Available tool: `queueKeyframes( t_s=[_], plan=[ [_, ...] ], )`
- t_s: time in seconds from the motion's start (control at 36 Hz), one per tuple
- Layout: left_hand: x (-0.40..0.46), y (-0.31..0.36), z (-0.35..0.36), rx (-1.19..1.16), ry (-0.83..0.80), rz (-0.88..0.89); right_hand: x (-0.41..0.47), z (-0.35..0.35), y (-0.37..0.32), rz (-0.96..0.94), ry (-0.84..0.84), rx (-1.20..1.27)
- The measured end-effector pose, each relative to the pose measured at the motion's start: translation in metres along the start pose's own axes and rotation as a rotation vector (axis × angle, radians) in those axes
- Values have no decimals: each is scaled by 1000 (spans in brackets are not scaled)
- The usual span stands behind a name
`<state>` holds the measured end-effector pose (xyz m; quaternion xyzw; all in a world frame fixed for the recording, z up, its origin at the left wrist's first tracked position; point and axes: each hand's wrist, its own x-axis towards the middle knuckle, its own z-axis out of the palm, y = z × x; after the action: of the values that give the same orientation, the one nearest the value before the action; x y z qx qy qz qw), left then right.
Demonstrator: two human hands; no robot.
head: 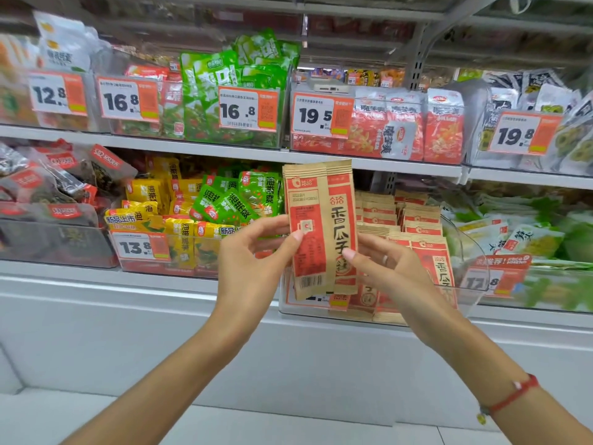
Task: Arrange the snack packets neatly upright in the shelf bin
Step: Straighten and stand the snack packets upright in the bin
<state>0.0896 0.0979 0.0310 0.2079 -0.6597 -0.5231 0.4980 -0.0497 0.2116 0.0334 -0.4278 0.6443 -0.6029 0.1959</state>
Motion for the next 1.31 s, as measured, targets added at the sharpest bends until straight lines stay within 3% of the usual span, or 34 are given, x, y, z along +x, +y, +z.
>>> queueKeyframes(
  t_s=[0.08, 0.19, 0.31, 0.42, 0.67, 0.75, 0.83, 0.92, 1.08, 1.19, 1.31],
  plan=[
    [0, -2, -1, -64, 4, -34, -3, 3, -2, -95, 57, -53],
    [-2, -2, 0, -96, -77, -175, -10, 3, -12, -434, 243, -293],
    [-5, 8, 2, -178, -262, -262, -11, -4, -15, -759, 461, -653],
    [-12, 19, 8, -314, -422, -221, -8, 1, -3, -903, 525, -841],
    [-20, 12, 18, -488, -252, -246, -9, 19, 9, -973, 433, -971],
    [-16, 11, 16, -462, -154, -193, -13, 24, 7, -911, 321, -955],
    [-9, 9, 13, -318, -98, -39, -17, 24, 1, -846, 281, -881],
    [-5, 9, 8, -142, -126, 109, -19, 17, -10, -854, 387, -804],
    [-4, 6, -3, 448, -178, 379, -17, 7, -22, -719, 517, -660],
    [-4, 5, -4, 633, -160, 553, -14, 4, -23, -609, 349, -515],
    [-3, -1, -5, 686, -179, 597, -10, -5, -25, -488, 158, -308]
  ],
)
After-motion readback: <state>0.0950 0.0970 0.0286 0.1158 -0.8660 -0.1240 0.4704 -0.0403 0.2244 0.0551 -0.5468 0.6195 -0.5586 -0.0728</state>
